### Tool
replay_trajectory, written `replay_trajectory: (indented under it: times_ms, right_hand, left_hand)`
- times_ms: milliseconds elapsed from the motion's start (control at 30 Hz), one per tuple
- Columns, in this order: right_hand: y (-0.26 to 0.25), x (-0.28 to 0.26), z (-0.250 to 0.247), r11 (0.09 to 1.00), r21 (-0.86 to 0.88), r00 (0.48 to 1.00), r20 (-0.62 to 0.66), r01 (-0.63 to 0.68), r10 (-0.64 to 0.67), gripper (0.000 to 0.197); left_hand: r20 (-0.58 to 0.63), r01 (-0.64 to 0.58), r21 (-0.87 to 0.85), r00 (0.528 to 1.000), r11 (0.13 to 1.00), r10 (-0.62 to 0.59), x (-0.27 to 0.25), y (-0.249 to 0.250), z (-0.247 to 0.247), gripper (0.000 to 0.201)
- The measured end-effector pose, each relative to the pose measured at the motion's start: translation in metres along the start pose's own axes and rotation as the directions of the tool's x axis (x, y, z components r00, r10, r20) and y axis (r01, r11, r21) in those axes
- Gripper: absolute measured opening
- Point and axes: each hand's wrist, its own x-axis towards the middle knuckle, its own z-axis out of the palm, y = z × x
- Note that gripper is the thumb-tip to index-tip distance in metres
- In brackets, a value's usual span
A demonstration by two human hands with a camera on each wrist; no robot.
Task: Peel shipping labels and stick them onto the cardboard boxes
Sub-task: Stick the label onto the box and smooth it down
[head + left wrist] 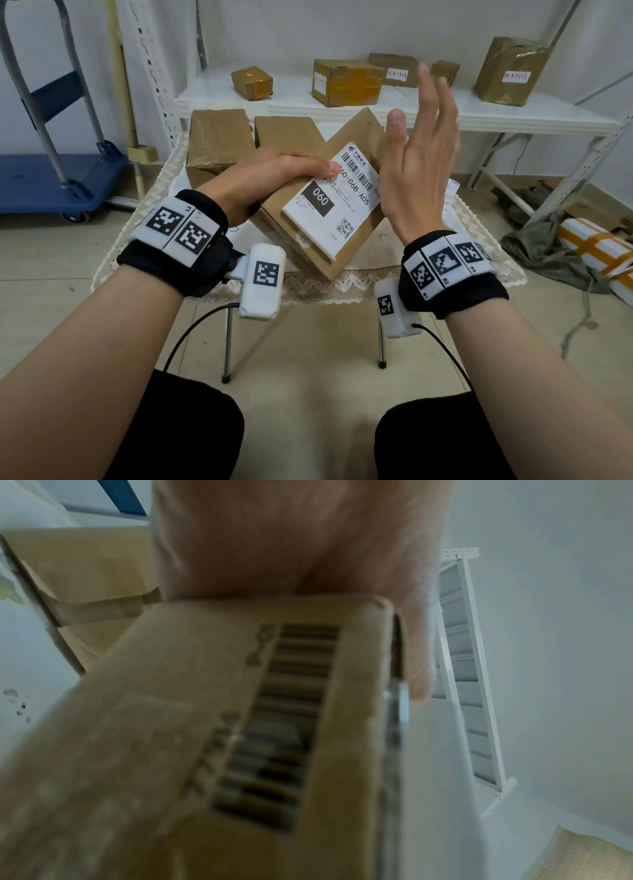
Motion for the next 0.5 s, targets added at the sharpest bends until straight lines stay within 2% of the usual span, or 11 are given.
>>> replay_trajectory:
  times_ms: [100,267,367,500]
  right_hand:
    - [-0.013,-0.006,0.003,0.997,0.007,0.996,0.054,0.077,-0.078,0.054]
    - [-0.025,-0.021,0.012,0.992,0.013,0.973,0.195,0.126,-0.126,0.058]
    - [-0.028,-0.025,0.015,0.990,0.019,0.967,0.213,0.142,-0.143,0.058]
    - [-0.032,-0.030,0.018,0.987,0.047,0.960,0.230,0.154,-0.161,0.059]
  left_hand:
    - [-0.050,-0.036,-0.037,0.998,0.999,0.034,0.002,0.001,0.005,0.023]
    - [-0.142,-0.083,-0.089,0.987,0.993,0.070,0.010,-0.002,0.011,0.038]
    - [-0.190,-0.083,-0.149,0.980,0.985,0.054,0.013,-0.003,0.010,0.046]
    - [-0.236,-0.099,-0.228,0.971,0.969,0.044,0.015,-0.004,0.006,0.042]
